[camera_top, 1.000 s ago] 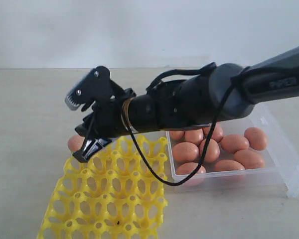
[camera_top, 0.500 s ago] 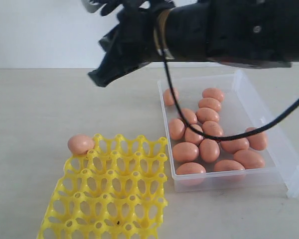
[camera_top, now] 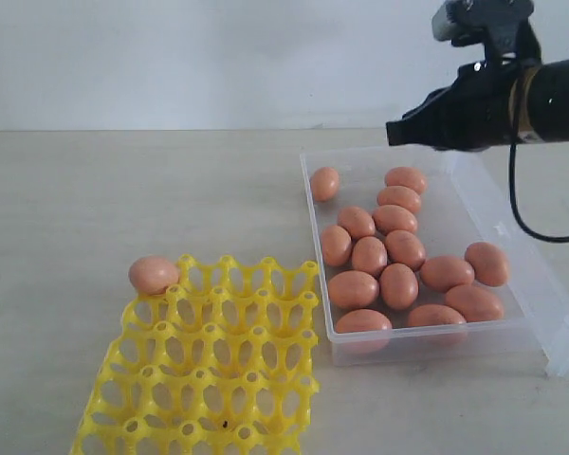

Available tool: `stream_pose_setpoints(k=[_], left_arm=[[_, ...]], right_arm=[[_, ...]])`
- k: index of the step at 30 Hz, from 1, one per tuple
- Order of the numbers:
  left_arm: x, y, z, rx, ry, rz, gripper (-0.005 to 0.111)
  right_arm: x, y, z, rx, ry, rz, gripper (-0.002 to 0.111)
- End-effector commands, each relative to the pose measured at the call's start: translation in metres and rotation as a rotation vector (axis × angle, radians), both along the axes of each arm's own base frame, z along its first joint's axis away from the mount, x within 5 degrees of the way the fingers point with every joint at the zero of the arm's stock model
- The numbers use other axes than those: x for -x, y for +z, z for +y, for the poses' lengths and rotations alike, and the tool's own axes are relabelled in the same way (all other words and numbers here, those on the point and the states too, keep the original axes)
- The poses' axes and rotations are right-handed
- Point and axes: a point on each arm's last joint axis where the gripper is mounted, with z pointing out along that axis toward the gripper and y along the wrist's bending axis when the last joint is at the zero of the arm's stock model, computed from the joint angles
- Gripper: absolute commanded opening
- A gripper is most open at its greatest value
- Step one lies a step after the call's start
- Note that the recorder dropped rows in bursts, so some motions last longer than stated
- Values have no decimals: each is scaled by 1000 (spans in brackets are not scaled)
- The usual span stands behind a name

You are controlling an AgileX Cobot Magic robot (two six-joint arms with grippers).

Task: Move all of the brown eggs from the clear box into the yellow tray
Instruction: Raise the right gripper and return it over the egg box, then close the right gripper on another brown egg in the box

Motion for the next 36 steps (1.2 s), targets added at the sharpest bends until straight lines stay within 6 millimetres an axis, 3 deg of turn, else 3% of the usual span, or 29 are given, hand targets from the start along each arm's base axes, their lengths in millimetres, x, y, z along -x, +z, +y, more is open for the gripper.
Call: stream_pose_setpoints(k=[1, 4, 8, 11, 14, 19, 24, 30, 36], left_arm=[[0, -1, 0, -2, 3, -5, 4], [0, -1, 0, -3, 3, -3, 4], [0, -1, 0, -3, 3, -3, 4], [0, -1, 0, -3, 3, -3, 4], [0, -1, 0, -3, 3, -3, 4], [0, -1, 0, -3, 3, -3, 4], [0, -1, 0, -3, 3, -3, 4], [0, -1, 0, -3, 3, -1, 4], [0, -1, 0, -3, 3, -1, 4]], right_arm=[[8, -30, 10, -114, 104, 197, 6], [8, -32, 11, -98, 138, 191, 22], [-3, -45, -7, 124, 31, 131, 51], [-5, -53, -7, 68, -8, 177, 61], [-1, -59, 4, -22, 74, 233, 61], [-5, -67, -3, 37, 5, 232, 61], [3, -78, 3, -18, 65, 295, 61], [14, -94, -4, 36, 5, 339, 61], [12, -99, -10, 92, -36, 331, 61]])
